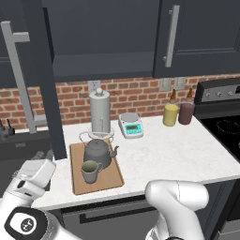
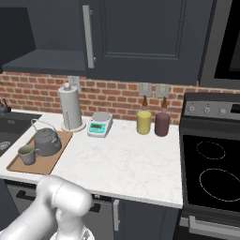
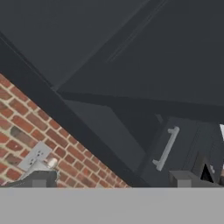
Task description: Pick the kettle from the counter and place it on the tray. Then pick the mug from the cabinet and place it on the tray. Then close the cabinet doors.
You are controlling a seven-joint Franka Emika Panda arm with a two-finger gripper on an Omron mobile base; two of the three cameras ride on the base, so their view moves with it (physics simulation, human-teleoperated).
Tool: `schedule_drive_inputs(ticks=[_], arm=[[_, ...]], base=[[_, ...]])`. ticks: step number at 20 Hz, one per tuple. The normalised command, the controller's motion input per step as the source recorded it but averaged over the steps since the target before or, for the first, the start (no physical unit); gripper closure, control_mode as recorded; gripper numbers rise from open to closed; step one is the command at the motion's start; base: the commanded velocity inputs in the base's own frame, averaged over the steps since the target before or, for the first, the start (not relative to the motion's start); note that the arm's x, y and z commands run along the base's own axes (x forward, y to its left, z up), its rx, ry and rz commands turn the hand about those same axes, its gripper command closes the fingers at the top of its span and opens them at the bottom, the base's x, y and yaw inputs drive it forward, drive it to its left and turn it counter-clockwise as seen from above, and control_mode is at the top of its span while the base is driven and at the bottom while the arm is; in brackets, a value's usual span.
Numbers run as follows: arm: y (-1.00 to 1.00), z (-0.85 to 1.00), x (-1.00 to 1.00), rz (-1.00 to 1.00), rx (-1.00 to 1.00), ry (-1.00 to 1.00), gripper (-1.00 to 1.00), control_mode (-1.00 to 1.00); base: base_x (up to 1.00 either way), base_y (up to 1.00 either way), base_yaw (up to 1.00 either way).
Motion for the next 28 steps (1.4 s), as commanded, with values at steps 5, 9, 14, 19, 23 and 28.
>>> schedule_drive_inputs(ticks=[5,9,14,19,23,28], arm=[[0.56,-0.11,0.35,-0.01,-0.03,0.00,-1.00,-1.00],[0.57,0.09,0.14,-0.04,-0.03,0.05,-1.00,-1.00],[0.55,0.27,0.06,-0.06,-0.05,0.13,-1.00,-1.00],[0.23,0.46,0.00,-0.11,-0.01,0.19,-1.00,-1.00],[0.00,0.53,0.03,-0.12,0.00,0.23,-1.00,-1.00],[-0.32,0.41,0.00,-0.07,0.00,0.17,-1.00,-1.00]], base=[[0.00,0.00,0.00],[0.00,0.00,0.00],[0.00,0.00,0.00],[0.00,0.00,0.00],[0.00,0.00,0.00],[0.00,0.00,0.00]])
